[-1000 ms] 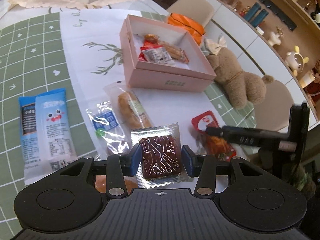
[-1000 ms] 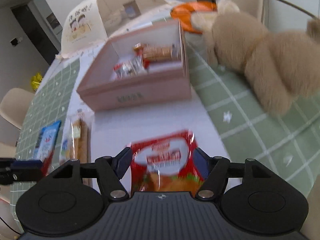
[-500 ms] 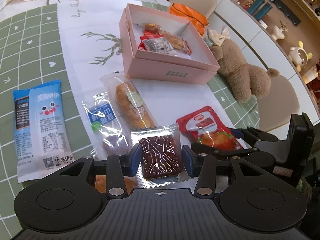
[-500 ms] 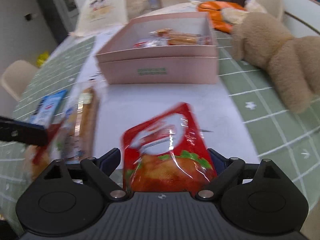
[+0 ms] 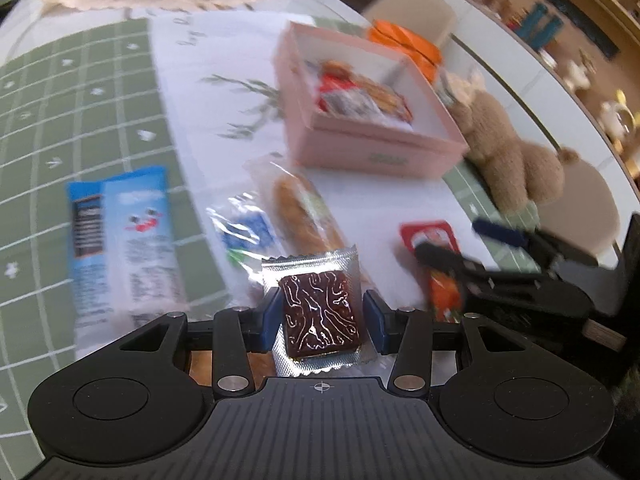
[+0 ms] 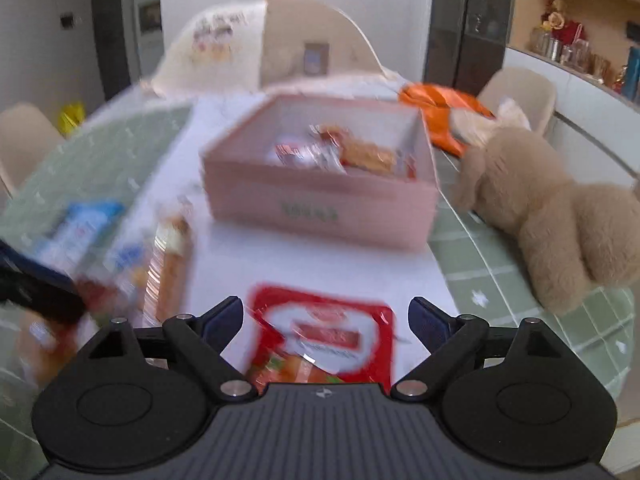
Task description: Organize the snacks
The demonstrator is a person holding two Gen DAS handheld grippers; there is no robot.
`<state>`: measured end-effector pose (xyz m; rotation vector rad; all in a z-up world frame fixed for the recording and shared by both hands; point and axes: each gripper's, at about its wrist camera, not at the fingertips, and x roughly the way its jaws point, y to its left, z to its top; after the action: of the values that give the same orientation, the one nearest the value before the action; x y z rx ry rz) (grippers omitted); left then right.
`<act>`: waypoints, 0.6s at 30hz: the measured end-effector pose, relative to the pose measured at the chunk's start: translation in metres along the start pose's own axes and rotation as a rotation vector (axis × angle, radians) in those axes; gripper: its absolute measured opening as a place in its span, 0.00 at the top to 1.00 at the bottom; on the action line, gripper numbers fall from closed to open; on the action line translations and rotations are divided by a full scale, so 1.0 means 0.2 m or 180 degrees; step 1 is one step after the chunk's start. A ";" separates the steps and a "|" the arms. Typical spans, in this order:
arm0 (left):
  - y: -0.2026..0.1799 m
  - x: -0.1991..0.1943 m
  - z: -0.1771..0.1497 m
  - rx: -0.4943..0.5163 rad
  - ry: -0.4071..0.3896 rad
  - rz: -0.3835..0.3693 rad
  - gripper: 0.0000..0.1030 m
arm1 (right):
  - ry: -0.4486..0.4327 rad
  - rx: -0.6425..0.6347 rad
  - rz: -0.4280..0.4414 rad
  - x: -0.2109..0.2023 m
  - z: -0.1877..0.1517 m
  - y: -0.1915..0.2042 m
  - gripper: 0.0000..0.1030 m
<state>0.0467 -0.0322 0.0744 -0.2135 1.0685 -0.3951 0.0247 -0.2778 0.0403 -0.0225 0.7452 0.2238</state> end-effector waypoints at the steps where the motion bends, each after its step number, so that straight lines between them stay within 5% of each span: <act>1: 0.03 -0.02 0.01 -0.0065 -0.0056 0.0046 0.52 | 0.0037 0.0055 0.0144 0.00 0.02 0.01 0.12; 4: 0.11 -0.07 0.02 -0.0192 -0.0145 0.0177 0.52 | 0.0162 0.0242 0.0513 0.07 0.06 0.07 0.13; 9: 0.18 -0.12 0.01 -0.0312 -0.0184 0.0268 0.52 | 0.0341 0.0108 0.0555 0.24 0.09 0.23 0.28; 14: 0.20 -0.11 -0.03 -0.0327 -0.0093 0.0259 0.52 | 0.0492 -0.0424 0.0556 0.28 0.05 0.40 0.69; 18: 0.15 -0.08 -0.05 -0.0220 0.0004 0.0149 0.52 | 0.0543 -0.0527 0.0697 0.18 0.05 0.40 0.72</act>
<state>0.0366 0.0022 0.0718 -0.2493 1.0875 -0.3166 0.0400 -0.1909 0.0289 -0.1187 0.8981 0.4967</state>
